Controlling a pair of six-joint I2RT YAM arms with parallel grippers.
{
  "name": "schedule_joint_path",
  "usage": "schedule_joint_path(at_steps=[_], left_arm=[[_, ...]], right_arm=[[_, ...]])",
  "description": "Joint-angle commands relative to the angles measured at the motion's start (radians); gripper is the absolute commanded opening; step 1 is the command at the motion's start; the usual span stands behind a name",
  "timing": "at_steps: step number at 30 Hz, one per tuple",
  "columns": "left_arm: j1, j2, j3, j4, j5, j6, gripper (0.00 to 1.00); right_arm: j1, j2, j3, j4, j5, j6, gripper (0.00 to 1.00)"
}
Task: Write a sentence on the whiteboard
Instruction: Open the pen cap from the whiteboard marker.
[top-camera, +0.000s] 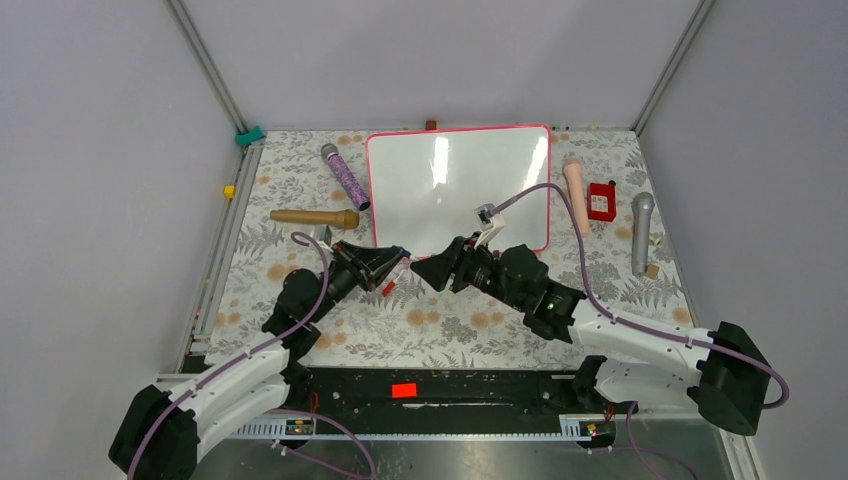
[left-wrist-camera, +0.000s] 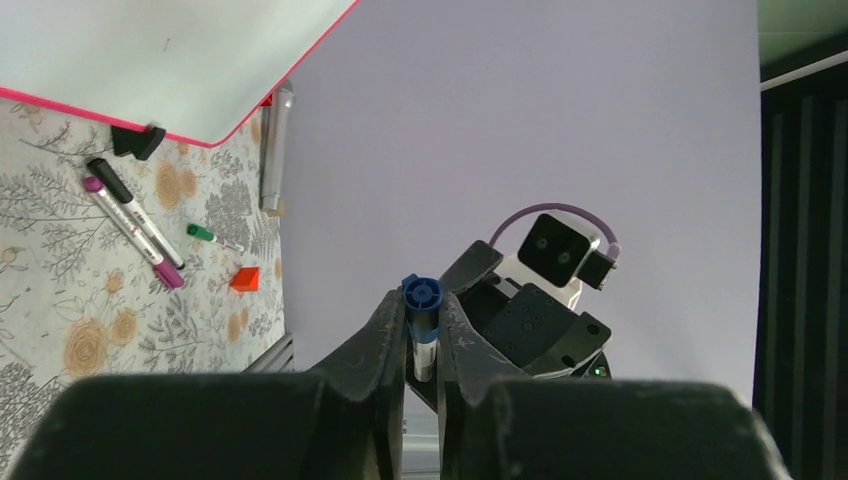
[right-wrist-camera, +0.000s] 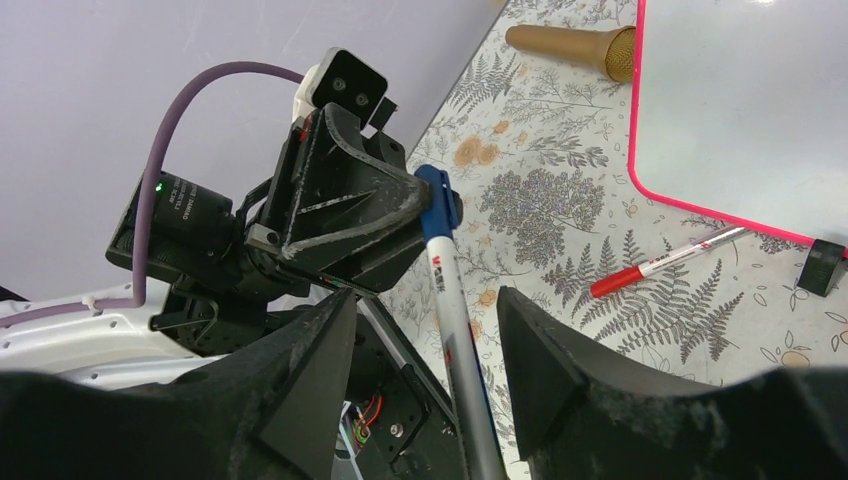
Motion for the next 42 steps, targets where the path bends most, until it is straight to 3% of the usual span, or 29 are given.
schedule_joint_path(at_steps=[1, 7, 18, 23, 26, 30, 33, 38, 39, 41, 42], left_arm=[[-0.004, -0.047, 0.024, 0.068, -0.059, -0.016, 0.0], [-0.004, -0.103, 0.034, -0.027, -0.086, 0.016, 0.0], [-0.01, -0.041, 0.06, -0.005, -0.029, 0.005, 0.0], [-0.016, -0.045, 0.058, 0.002, -0.034, 0.002, 0.0], [-0.021, -0.057, 0.043, -0.001, -0.045, -0.001, 0.0], [-0.023, -0.074, 0.027, -0.004, -0.056, -0.006, 0.0], [-0.023, -0.079, 0.024, -0.008, -0.058, -0.006, 0.0], [-0.024, -0.078, 0.023, -0.008, -0.056, -0.007, 0.0], [-0.022, -0.078, 0.021, -0.008, -0.057, -0.006, 0.0], [-0.023, -0.078, 0.016, -0.01, -0.059, -0.008, 0.0], [-0.023, -0.079, 0.011, -0.01, -0.061, -0.01, 0.0]], right_arm=[[0.006, -0.023, 0.025, 0.042, 0.025, 0.019, 0.63], [0.006, -0.052, -0.008, 0.049, 0.031, 0.012, 0.6], [0.005, 0.027, 0.059, 0.073, -0.031, 0.036, 0.47], [0.007, 0.027, 0.05, 0.087, 0.0, 0.052, 0.29], [0.005, 0.017, 0.037, 0.104, 0.019, 0.056, 0.32], [0.006, 0.012, 0.027, 0.121, 0.03, 0.063, 0.47], [0.005, 0.017, 0.027, 0.129, 0.032, 0.066, 0.46], [0.006, 0.02, 0.018, 0.157, 0.035, 0.075, 0.36], [0.005, 0.019, 0.016, 0.163, 0.035, 0.076, 0.29], [0.006, 0.016, 0.014, 0.165, 0.041, 0.076, 0.03], [0.006, 0.014, 0.016, 0.154, 0.044, 0.077, 0.0]])
